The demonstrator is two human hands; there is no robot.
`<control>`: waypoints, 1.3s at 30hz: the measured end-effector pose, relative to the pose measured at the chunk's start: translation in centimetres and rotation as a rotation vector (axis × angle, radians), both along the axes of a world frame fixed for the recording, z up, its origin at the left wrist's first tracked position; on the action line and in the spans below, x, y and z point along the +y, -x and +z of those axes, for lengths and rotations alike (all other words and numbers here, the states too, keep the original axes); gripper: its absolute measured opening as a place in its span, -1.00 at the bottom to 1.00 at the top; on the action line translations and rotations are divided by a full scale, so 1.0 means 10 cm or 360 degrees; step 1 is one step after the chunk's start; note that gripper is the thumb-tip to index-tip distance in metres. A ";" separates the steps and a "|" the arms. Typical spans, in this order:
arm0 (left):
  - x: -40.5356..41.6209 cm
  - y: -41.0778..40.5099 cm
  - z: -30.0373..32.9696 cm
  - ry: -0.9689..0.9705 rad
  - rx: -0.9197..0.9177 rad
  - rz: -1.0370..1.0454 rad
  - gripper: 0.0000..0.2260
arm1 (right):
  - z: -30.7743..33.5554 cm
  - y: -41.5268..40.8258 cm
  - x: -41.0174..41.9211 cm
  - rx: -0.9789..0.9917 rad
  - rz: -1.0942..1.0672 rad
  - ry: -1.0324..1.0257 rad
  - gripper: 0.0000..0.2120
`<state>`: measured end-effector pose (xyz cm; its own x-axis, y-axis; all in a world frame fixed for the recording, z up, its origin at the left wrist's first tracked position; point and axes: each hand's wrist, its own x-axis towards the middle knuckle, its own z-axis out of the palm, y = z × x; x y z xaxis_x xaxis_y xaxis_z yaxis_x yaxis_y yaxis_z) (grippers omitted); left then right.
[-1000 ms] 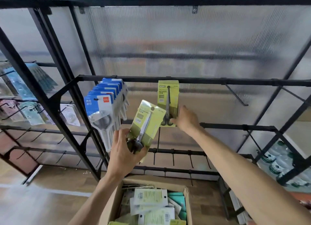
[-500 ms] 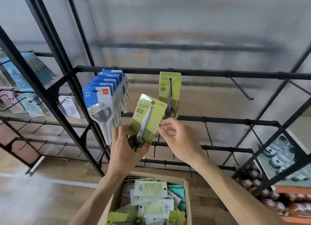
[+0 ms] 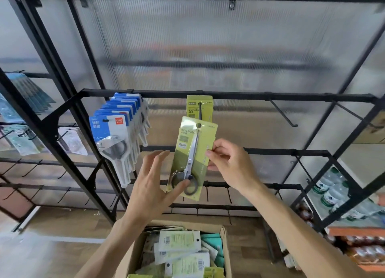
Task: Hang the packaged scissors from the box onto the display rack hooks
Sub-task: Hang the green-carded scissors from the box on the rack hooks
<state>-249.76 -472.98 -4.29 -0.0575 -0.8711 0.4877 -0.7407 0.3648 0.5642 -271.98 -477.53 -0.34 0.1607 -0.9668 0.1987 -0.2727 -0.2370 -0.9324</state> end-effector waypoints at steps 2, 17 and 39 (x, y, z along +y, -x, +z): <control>-0.02 -0.05 0.05 0.0025 -0.0040 0.0009 -0.28 | 0.03 0.05 -0.04 0.0065 0.0001 0.0037 -0.93; -0.18 -0.04 0.15 -0.0048 -0.0289 -0.0037 -0.36 | 0.01 -0.09 -1.13 0.0662 -0.0405 0.0082 -0.94; 0.99 -0.08 -2.03 -0.1312 -0.0346 0.0137 -0.40 | -2.30 0.28 0.89 0.1360 0.0228 -0.0818 -0.29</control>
<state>-248.95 -463.04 -24.57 0.0060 -0.9482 -0.3176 -0.8693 -0.1619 0.4669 -274.78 -468.58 -23.31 0.1756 -0.8632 -0.4732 -0.8982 0.0563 -0.4360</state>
